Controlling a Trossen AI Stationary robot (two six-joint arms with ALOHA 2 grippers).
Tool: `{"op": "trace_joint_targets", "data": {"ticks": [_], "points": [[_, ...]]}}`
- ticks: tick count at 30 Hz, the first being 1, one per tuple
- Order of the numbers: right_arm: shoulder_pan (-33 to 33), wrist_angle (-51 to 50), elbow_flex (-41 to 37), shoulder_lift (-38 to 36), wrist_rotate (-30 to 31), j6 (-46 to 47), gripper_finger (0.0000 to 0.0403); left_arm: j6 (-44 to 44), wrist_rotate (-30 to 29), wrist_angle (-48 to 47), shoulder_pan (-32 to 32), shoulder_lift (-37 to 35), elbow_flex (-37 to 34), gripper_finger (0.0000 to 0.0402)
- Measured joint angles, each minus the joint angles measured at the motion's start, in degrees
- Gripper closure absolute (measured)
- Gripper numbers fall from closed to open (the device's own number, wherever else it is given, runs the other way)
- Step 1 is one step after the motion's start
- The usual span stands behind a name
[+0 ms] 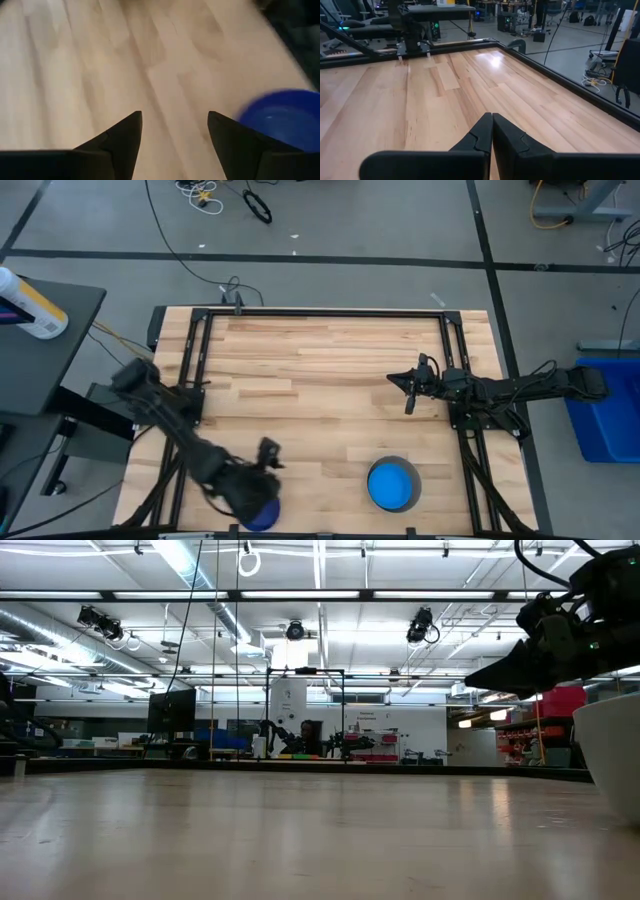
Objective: Nest bowls inside each other
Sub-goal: Stack the dark blue bowl on the blue bowl
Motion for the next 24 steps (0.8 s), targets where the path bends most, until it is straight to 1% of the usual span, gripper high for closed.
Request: {"op": "trace_joint_targets", "data": {"ticks": [3, 6, 12, 15, 21, 24], "points": [[0.00, 0.02, 0.00, 0.00, -0.02, 0.00, 0.0384, -6.79, 0.30, 2.53, -2.60, -3.62, -6.48, 0.0168], [0.01, 0.04, 0.00, 0.00, -0.01, 0.00, 0.0384, -11.13, 1.55, 6.74, -3.97, -5.04, -11.91, 0.0168], [0.02, 0.03, 0.00, 0.01, -0.02, 0.00, 0.0384, -15.11, 8.44, 17.97, -4.55, -5.01, -18.95, 0.0168], [0.00, 0.03, 0.00, 0.00, -0.01, 0.00, 0.0384, -17.75, 8.70, 19.86, -5.36, -4.99, -20.03, 0.0168], [0.00, 0.02, 0.00, 0.02, -0.02, 0.00, 0.0384, -21.12, 7.61, 22.76, -7.41, -4.43, -20.05, 0.0168], [0.00, 0.02, 0.00, 0.00, -0.02, 0.00, 0.0384, -23.20, 5.99, 22.92, -7.77, -4.42, -20.22, 0.0168]]}}
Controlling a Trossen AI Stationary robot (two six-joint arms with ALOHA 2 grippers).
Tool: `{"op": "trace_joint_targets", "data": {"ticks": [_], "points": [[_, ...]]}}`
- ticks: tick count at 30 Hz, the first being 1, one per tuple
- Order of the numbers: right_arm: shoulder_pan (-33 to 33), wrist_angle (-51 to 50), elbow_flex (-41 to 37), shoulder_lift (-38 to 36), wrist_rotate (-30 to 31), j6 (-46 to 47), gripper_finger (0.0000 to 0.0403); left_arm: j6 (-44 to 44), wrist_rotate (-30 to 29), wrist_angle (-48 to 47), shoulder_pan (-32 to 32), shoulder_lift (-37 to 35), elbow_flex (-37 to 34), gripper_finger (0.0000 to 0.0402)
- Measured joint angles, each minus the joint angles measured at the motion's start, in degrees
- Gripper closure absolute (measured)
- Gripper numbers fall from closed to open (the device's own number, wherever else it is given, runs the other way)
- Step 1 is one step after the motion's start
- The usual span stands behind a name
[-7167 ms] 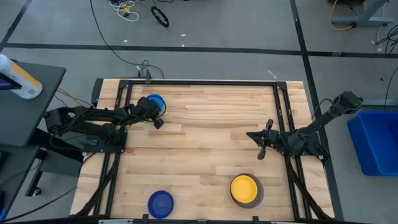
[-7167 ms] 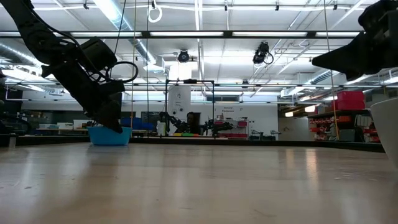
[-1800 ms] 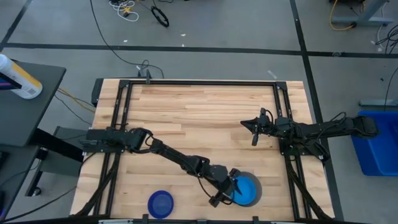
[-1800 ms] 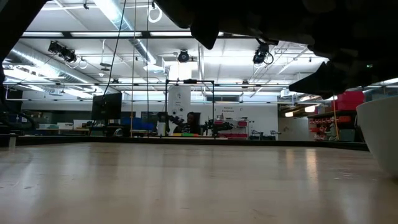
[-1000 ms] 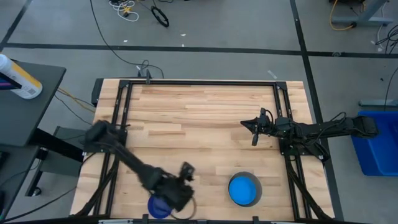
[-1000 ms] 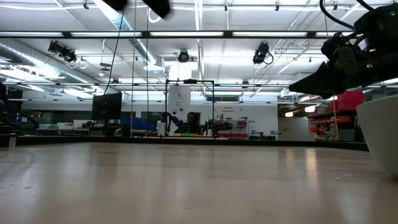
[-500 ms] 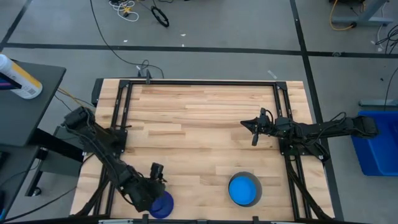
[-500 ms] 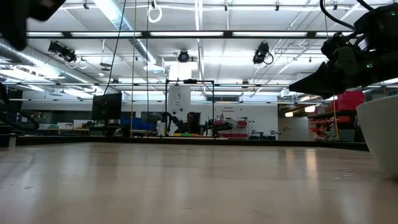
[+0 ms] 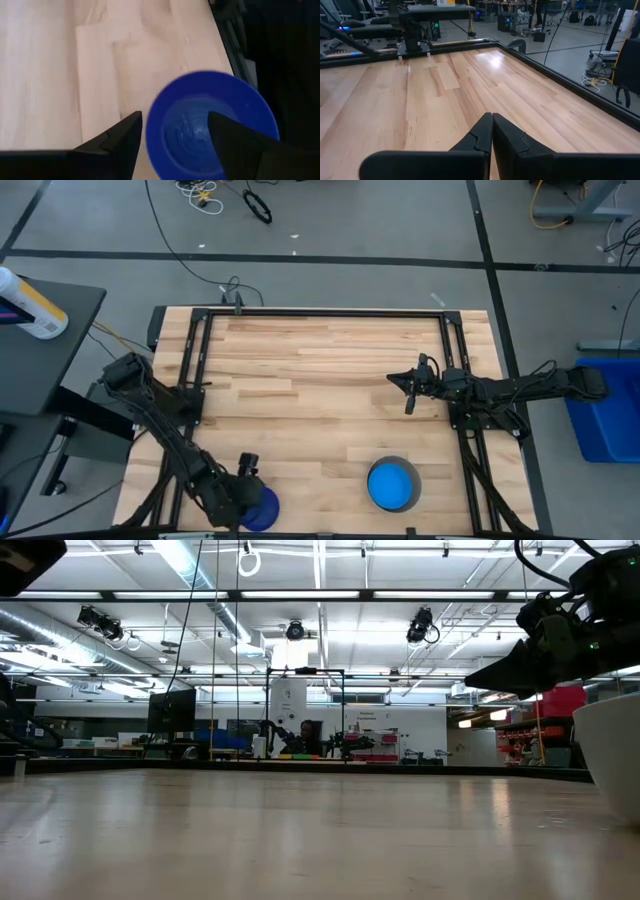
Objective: Nest bowls inside each other
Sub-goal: Stack the dark blue bowl on the blue bowl
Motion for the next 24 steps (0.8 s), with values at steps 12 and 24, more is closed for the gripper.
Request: {"op": "trace_joint_targets", "data": {"ticks": [12, 24], "points": [[0.00, 0.00, 0.00, 0.00, 0.02, 0.00, 0.0384, -3.82, -0.48, 6.79, 0.61, 0.00, -6.73, 0.0168], [0.00, 0.02, 0.00, 0.00, 0.02, 0.00, 0.0384, -5.24, -0.22, 6.56, 0.61, 0.00, -7.26, 0.0169]]}}
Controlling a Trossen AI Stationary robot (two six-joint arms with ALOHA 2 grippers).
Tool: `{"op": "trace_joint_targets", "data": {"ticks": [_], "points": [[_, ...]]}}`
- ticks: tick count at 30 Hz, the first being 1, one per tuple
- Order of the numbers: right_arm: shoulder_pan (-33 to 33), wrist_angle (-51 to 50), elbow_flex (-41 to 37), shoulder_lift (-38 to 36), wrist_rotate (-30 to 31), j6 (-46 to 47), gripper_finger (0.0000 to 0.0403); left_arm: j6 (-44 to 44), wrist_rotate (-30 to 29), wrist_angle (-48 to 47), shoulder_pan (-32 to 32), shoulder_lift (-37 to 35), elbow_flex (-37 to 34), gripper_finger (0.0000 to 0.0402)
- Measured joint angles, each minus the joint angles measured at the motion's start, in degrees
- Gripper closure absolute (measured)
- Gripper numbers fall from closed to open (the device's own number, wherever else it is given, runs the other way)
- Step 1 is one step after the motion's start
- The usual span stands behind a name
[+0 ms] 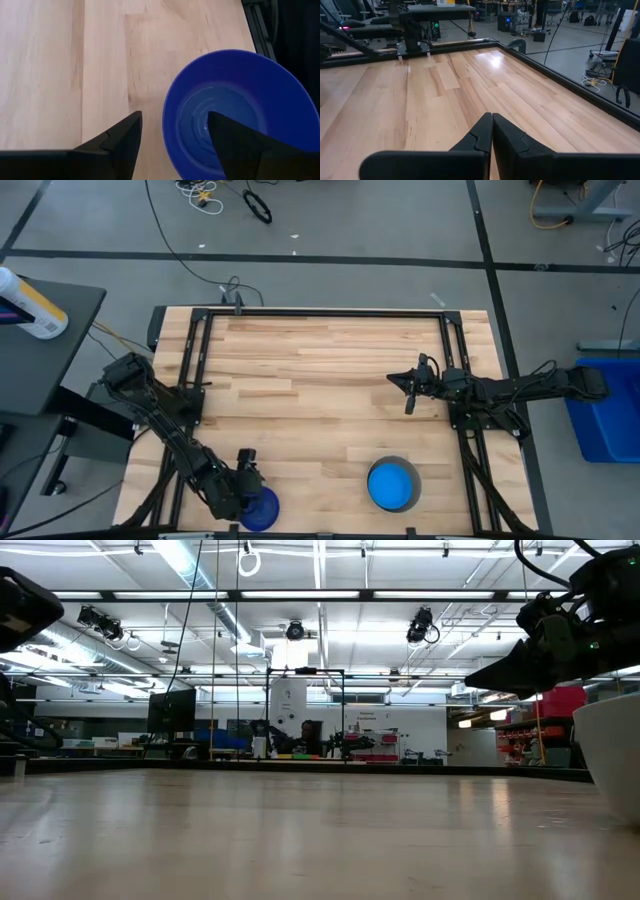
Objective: Nest bowls inside each other
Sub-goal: Stack the dark blue bowl on the blue bowl
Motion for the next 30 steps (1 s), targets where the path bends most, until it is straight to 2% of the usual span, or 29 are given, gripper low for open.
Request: {"op": "trace_joint_targets", "data": {"ticks": [11, 22, 25, 30], "points": [[0.02, -0.01, 0.00, 0.00, 0.00, 0.00, 0.0384, 0.07, -0.68, -1.06, 0.00, 0.00, -0.02, 0.0171], [0.00, 0.00, 0.00, 0.00, 0.00, 0.00, 0.0384, 1.24, -0.99, 1.01, -0.37, 0.02, -0.02, 0.0230], [0.01, 0.00, 0.00, 0.00, -0.01, 0.00, 0.0384, 1.64, -0.92, 2.28, -0.72, 0.02, -0.61, 0.0227], [0.00, 0.00, 0.00, 0.01, 0.00, 0.00, 0.0384, 0.91, 0.23, 6.24, -0.50, 0.09, -4.27, 0.0191]]}}
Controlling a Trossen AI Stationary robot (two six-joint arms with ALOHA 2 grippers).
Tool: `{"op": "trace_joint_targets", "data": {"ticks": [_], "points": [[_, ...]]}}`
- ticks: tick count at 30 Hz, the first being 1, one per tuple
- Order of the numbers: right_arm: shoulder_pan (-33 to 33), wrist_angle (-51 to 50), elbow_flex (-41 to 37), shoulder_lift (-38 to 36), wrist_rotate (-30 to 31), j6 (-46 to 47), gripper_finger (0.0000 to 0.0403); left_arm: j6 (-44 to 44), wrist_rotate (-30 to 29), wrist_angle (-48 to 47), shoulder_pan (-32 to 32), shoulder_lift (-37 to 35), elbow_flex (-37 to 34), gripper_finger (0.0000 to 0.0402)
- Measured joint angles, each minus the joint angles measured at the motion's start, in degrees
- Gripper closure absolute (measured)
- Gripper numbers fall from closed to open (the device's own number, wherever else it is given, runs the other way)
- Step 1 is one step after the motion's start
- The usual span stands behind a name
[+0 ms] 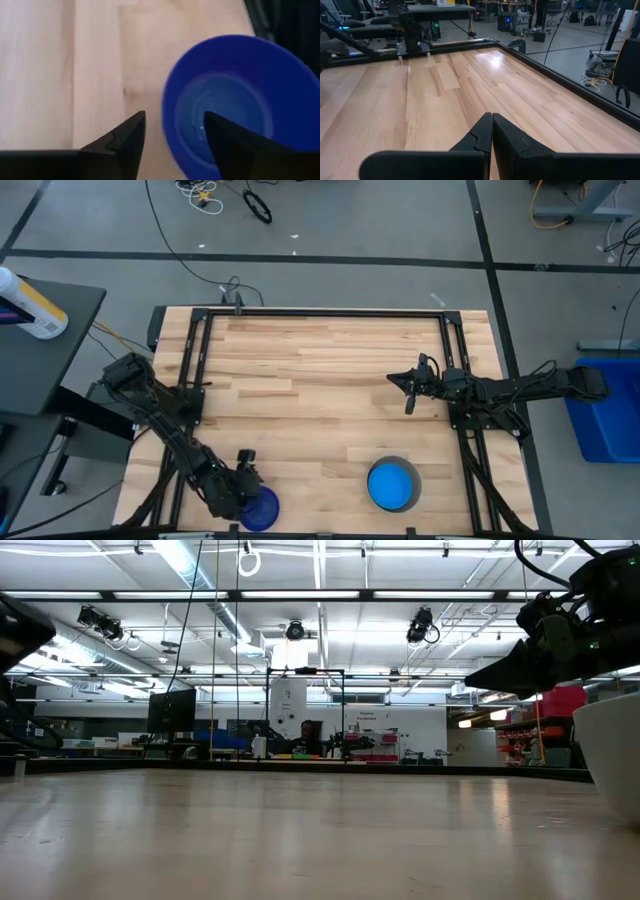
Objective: Nest bowls inside each other
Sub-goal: Stack the dark blue bowl on the blue bowl
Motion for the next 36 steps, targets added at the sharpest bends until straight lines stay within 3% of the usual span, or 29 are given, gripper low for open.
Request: {"op": "trace_joint_targets", "data": {"ticks": [5, 9, 14, 25, 31, 36], "points": [[0.00, 0.00, 0.00, -0.01, -0.01, 0.00, 0.0384, -0.31, -0.06, -0.32, 0.85, 0.00, -0.52, 0.0164], [0.01, 0.00, 0.00, -0.01, -0.01, 0.00, 0.0384, -0.36, -1.00, -1.65, 1.31, 0.00, -0.52, 0.0171], [0.00, 0.00, 0.00, -0.01, 0.00, 0.00, 0.0384, -0.51, -1.16, -1.51, 1.31, 0.00, -0.52, 0.0222], [0.01, 0.00, 0.00, -0.01, -0.02, 0.00, 0.0384, 1.74, -0.80, -1.21, 1.43, -0.09, -0.48, 0.0388], [0.02, 0.00, 0.00, -0.01, -0.02, 0.00, 0.0384, 7.02, -1.20, 0.88, 2.96, -0.17, -0.43, 0.0395], [0.02, 0.00, 0.00, -0.01, -0.02, 0.00, 0.0384, 22.91, -2.06, 14.07, 7.97, -0.06, -0.50, 0.0396]]}}
